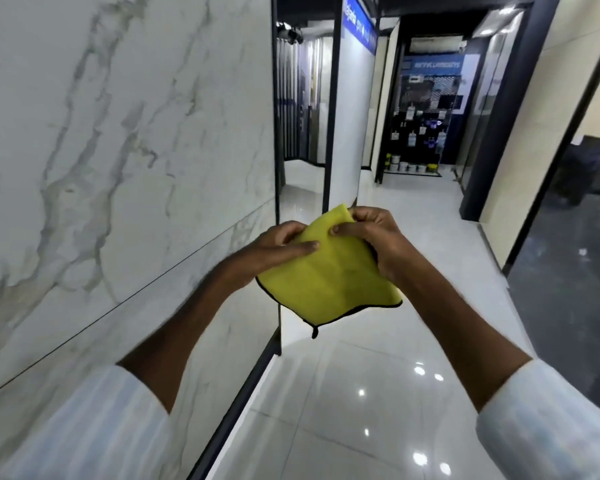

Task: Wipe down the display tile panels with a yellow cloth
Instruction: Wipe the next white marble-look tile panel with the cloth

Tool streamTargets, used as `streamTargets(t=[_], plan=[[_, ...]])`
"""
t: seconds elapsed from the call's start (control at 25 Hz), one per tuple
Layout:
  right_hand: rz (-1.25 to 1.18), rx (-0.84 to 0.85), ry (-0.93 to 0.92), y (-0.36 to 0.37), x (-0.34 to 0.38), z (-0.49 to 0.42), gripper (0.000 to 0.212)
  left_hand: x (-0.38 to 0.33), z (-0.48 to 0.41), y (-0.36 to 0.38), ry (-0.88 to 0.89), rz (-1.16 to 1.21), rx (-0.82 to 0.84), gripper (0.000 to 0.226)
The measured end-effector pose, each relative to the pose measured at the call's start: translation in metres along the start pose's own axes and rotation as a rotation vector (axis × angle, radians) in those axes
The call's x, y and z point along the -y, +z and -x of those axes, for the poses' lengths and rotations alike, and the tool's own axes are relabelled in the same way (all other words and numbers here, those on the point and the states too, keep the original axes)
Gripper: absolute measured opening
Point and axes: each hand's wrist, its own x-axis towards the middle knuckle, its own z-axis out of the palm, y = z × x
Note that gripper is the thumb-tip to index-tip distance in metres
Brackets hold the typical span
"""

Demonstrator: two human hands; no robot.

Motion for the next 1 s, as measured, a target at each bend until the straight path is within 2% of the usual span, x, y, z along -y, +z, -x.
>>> streamTargets(t=[0.08, 0.24, 0.28, 0.4, 0.48, 0.56, 0.64, 0.72, 0.76, 0.84, 0.92, 1.0], plan=[[0.013, 0.009, 0.015, -0.021, -0.013, -0.05, 0.027, 0.008, -0.066, -0.002, 0.066, -0.054, 0.04, 0.032], [0.062, 0.104, 0.061, -0.072, -0.062, -0.131, 0.072, 0.021, -0.174, -0.01, 0.178, -0.06, -0.051, 0.025], [0.092, 0.098, 0.106, -0.076, -0.078, -0.143, 0.076, 0.02, -0.192, -0.012, 0.202, -0.09, -0.04, 0.025], [0.048, 0.035, 0.131, -0.08, -0.124, -0.202, 0.073, 0.037, -0.253, -0.028, 0.186, -0.234, -0.005, 0.028], [-0.03, 0.036, 0.041, -0.082, -0.129, -0.249, 0.068, 0.042, -0.286, -0.044, 0.188, -0.23, -0.044, 0.031], [-0.127, 0.054, -0.068, -0.087, -0.115, -0.301, 0.067, 0.024, -0.323, -0.066, 0.2, -0.171, -0.076, 0.026], [-0.295, 0.084, -0.13, -0.092, -0.094, -0.358, 0.063, 0.014, -0.371, -0.104, 0.154, 0.022, -0.127, 0.025], [-0.495, 0.131, -0.1, -0.1, -0.084, -0.419, 0.055, 0.032, -0.419, -0.138, -0.02, 0.459, -0.204, 0.05], [-0.553, 0.172, -0.038, -0.104, -0.086, -0.448, 0.052, 0.052, -0.437, -0.139, -0.08, 0.65, -0.268, 0.062], [-0.551, 0.241, 0.157, -0.11, -0.11, -0.494, 0.044, 0.106, -0.452, -0.105, -0.181, 0.923, -0.466, 0.063], [-0.487, 0.221, 0.349, -0.115, -0.148, -0.524, 0.041, 0.131, -0.456, -0.057, -0.331, 1.127, -0.476, 0.064], [-0.454, 0.197, 0.505, -0.118, -0.189, -0.551, 0.036, 0.156, -0.463, -0.029, -0.37, 1.203, -0.458, 0.072]])
